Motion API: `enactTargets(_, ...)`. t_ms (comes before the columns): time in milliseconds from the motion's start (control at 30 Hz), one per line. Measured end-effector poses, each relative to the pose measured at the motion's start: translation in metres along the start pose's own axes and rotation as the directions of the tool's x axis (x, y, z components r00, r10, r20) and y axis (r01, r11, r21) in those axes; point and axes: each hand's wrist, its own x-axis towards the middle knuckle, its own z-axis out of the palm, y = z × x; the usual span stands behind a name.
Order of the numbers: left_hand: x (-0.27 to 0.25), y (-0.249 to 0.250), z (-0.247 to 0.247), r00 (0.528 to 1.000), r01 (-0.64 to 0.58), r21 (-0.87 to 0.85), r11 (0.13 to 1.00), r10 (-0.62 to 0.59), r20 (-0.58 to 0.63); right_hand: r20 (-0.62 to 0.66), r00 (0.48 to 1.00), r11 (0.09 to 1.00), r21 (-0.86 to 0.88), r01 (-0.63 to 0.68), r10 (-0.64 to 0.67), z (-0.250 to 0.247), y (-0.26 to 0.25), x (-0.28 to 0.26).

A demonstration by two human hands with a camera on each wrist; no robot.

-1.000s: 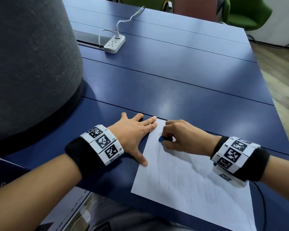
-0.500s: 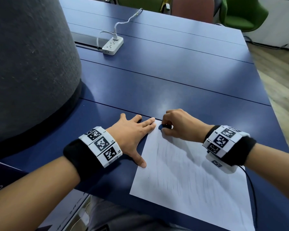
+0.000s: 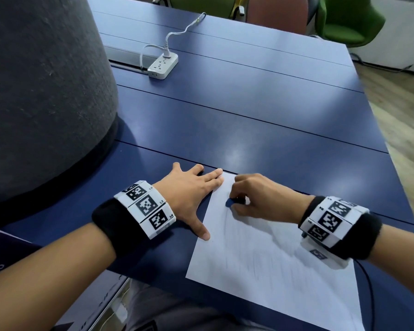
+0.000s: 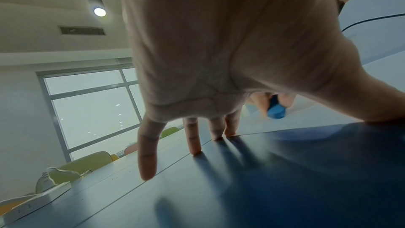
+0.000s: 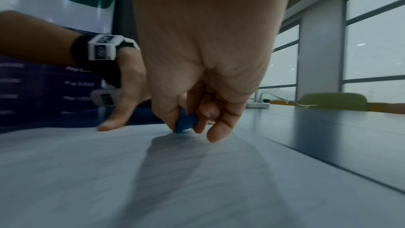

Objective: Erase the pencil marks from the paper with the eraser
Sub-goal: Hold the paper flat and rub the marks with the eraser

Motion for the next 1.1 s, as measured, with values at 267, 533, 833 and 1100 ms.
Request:
enactTargets(267,-0.001,0.000,-0.001,1.000,-0.002,-0.002,1.000,0.002,0.002,0.052,0.999,1.000,-0.007,0.004,-0.004,0.002,-0.009,-0.004)
enactTargets(533,0.000,-0.001,-0.001,1.000,-0.003,-0.005,1.000,0.003,0.003,0.056,0.998,1.000,0.007,0.021,-0.022,0.004,-0.010,-0.005)
enactTargets(833,-0.001,0.000,0.000,1.000,-0.007,-0.008,1.000,0.007,0.002,0.069,0.997,0.999,0.036,0.015,-0.018,0.004,-0.009,-0.006)
enactTargets(1100,-0.001,0.001,0.001,1.000,-0.002,-0.027,1.000,0.003,0.010,0.129,0.987,0.996,0.016,0.090,-0.092,0.009,-0.017,-0.014)
